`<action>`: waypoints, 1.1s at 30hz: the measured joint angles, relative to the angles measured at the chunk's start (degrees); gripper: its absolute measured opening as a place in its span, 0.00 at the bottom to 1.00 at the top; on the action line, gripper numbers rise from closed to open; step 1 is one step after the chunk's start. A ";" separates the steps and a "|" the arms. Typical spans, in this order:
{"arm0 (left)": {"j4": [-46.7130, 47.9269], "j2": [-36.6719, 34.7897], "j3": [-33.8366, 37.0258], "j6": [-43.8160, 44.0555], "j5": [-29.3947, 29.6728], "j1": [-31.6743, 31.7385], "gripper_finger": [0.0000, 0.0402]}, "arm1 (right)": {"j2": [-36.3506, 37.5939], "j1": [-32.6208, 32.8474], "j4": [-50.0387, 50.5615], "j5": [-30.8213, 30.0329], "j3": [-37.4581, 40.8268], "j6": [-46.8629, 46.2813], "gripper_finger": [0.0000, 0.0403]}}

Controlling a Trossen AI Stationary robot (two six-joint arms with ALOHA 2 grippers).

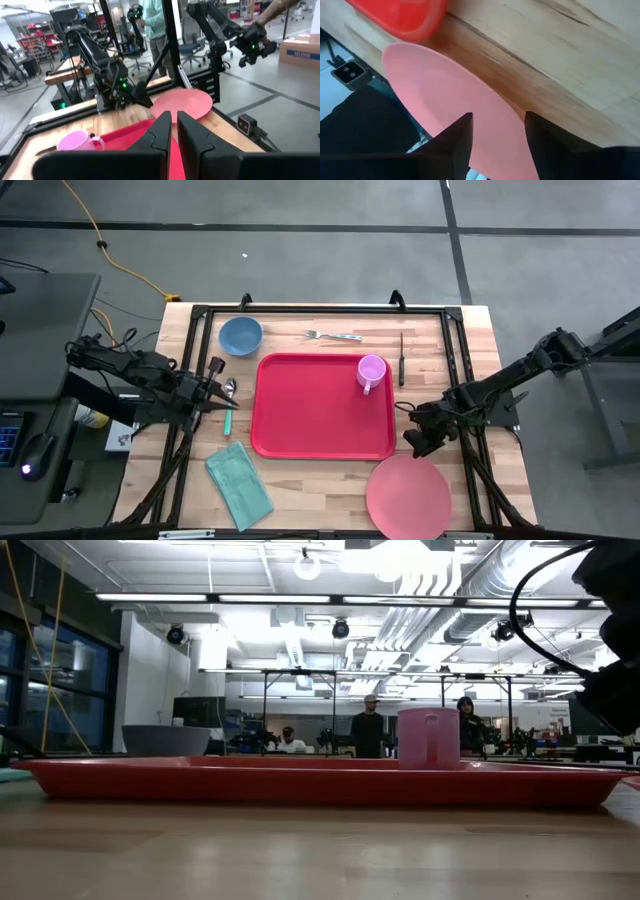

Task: Set up tray
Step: Put the pink plate on the red tray to the bottom left of the purple cup

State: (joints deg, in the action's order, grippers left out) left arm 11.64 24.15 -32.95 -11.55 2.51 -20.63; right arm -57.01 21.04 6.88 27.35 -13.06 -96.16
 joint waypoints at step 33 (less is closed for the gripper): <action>-9.14 17.68 0.00 20.31 7.30 -0.01 0.15 | 0.17 -0.02 -3.15 -7.50 0.01 0.98 0.02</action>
State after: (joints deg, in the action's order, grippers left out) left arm 2.50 41.84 -32.95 8.77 9.81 -20.64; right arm -56.84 21.02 3.74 19.86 -13.05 -95.18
